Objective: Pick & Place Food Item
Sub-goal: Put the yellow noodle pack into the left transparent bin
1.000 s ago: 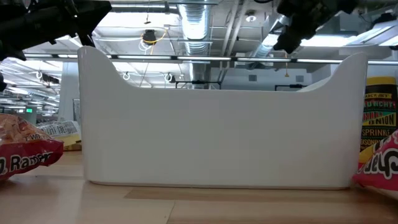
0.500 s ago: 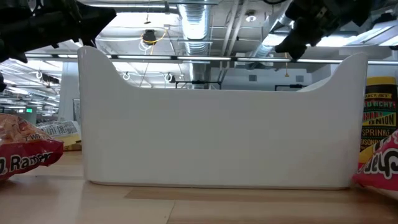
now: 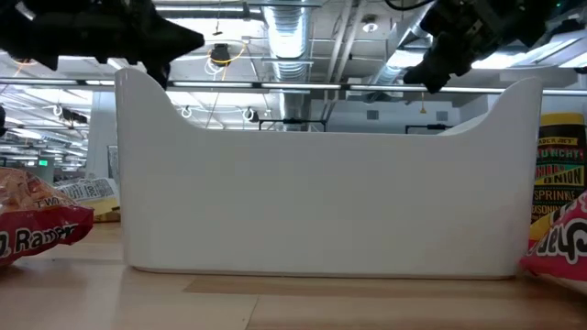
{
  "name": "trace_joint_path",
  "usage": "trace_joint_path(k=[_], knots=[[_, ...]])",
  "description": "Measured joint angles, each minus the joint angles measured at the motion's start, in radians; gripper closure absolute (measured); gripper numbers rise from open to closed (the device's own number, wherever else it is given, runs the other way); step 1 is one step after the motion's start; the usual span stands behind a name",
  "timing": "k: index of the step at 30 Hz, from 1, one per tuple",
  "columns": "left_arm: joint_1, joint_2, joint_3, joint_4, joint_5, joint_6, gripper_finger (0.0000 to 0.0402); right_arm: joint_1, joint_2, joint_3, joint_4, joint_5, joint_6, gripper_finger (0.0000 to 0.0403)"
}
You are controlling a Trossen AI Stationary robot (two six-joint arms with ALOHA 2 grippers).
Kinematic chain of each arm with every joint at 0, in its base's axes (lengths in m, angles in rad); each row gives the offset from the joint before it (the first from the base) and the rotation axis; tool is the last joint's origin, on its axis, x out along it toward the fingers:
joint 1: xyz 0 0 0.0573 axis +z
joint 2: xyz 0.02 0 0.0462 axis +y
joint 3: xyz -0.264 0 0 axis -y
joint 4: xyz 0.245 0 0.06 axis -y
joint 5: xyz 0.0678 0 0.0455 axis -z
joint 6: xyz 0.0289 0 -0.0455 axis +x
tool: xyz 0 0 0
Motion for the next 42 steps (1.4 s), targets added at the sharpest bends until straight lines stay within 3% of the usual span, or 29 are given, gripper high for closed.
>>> trace_joint_path(k=[3, 8, 13, 27, 33, 42], knots=[[-0.018, 0.047, 0.078, -0.192, -0.019, 0.0, 0.038, 0.0, 0.0, 0.0, -0.001, 0.0, -0.001, 0.039], [-0.062, 0.135, 0.24, -0.588, -0.176, -0.059, 0.038, 0.0, 0.0, 0.0, -0.001, 0.0, -0.003, 0.0389], [-0.1, 0.208, 0.354, -0.818, -0.208, -0.163, 0.038, 0.001, 0.0, 0.0, -0.001, 0.0, -0.003, 0.0389], [-0.211, 0.263, 0.408, -1.409, -0.205, -0.604, 0.038, 0.001, 0.0, 0.0, -0.018, 0.0, -0.003, 0.0389], [-0.272, 0.263, 0.408, -1.509, -0.199, -0.744, 0.038, 0.001, 0.0, 0.001, -0.018, 0.0, 0.0, 0.039], [-0.328, 0.263, 0.408, -1.522, -0.144, -0.754, 0.038, 0.001, 0.0, 0.001, -0.017, 0.002, -0.028, 0.0389]])
